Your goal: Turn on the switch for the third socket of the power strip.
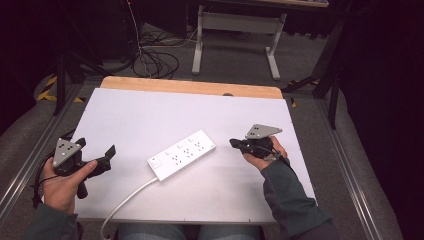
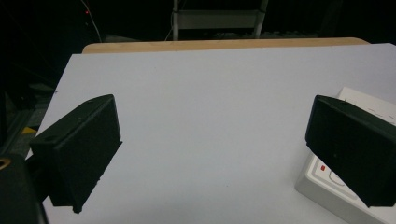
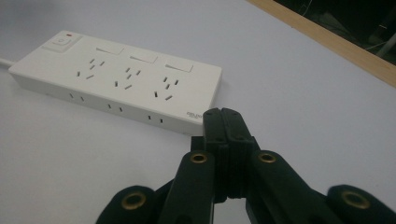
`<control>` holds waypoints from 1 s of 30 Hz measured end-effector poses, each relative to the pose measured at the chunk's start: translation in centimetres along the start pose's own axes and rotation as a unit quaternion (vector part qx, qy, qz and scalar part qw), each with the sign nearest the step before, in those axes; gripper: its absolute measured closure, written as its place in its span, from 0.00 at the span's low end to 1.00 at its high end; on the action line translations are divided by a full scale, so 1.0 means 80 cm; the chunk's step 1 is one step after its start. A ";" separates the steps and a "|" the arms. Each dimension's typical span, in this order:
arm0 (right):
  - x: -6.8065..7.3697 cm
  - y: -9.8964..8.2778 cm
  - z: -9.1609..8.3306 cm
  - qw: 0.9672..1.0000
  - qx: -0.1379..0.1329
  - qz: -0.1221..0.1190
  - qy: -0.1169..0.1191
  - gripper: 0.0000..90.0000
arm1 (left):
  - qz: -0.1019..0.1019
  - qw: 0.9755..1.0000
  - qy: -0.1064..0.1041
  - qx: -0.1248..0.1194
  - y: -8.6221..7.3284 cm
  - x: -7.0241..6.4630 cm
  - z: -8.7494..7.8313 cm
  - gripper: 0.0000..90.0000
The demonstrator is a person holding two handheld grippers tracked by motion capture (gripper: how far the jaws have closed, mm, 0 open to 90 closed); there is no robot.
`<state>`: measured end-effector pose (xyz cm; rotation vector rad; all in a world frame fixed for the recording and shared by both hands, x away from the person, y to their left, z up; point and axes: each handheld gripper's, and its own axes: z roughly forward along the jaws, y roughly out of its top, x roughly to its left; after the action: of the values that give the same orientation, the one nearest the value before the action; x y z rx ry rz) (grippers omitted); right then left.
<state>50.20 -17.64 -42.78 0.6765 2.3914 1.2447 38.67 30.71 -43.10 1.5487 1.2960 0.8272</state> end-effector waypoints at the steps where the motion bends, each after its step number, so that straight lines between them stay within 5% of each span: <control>1: 0.000 0.001 0.002 1.000 0.000 -0.001 0.001 1.00 | -0.002 1.000 0.000 -0.001 0.000 0.000 0.000 0.04; 30: 0.011 0.030 0.039 0.999 0.003 -0.023 0.025 1.00 | 0.001 1.000 0.004 0.003 -0.002 0.002 -0.005 0.05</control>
<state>51.69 -13.89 -42.62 0.5947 2.4386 1.2489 38.29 30.96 -43.14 1.5523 1.3041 0.8323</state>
